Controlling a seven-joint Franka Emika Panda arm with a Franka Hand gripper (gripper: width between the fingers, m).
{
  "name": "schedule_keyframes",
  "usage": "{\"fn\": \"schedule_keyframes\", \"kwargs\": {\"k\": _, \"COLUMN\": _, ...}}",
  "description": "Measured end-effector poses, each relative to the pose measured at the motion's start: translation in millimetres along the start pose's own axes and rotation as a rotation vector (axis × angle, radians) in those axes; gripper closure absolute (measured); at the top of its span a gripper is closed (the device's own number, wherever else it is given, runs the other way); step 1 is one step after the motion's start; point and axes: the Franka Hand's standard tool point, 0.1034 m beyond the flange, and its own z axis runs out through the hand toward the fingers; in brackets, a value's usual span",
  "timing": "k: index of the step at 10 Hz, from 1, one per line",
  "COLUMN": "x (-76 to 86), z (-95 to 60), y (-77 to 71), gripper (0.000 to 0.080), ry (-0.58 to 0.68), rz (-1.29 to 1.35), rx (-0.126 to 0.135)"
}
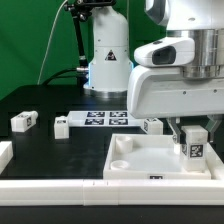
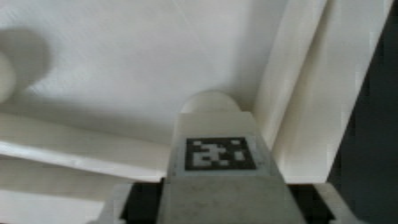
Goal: Assemble one leg
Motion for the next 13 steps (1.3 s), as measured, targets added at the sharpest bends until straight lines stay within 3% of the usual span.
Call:
{"fn": "schedule_keyframes", "kwargs": {"k": 9, "x": -2.1, "z": 1.3, "y": -11.8, "gripper": 0.0509, "ry": 0.006, "rz": 1.143, "rx": 0.031}}
{"fn": "schedule_keyframes", "kwargs": {"k": 11, "x": -2.1, "z": 1.2, "y": -11.8, "gripper": 0.0509, "ry": 0.004, "rz": 1.169, "rx": 0.033}}
{"fn": "schedule_keyframes", "kwargs": {"k": 13, "x": -2.2, "z": 1.5, "y": -11.7, "gripper": 0.0263, "ry": 0.004, "rz": 1.13, "rx": 0.032}}
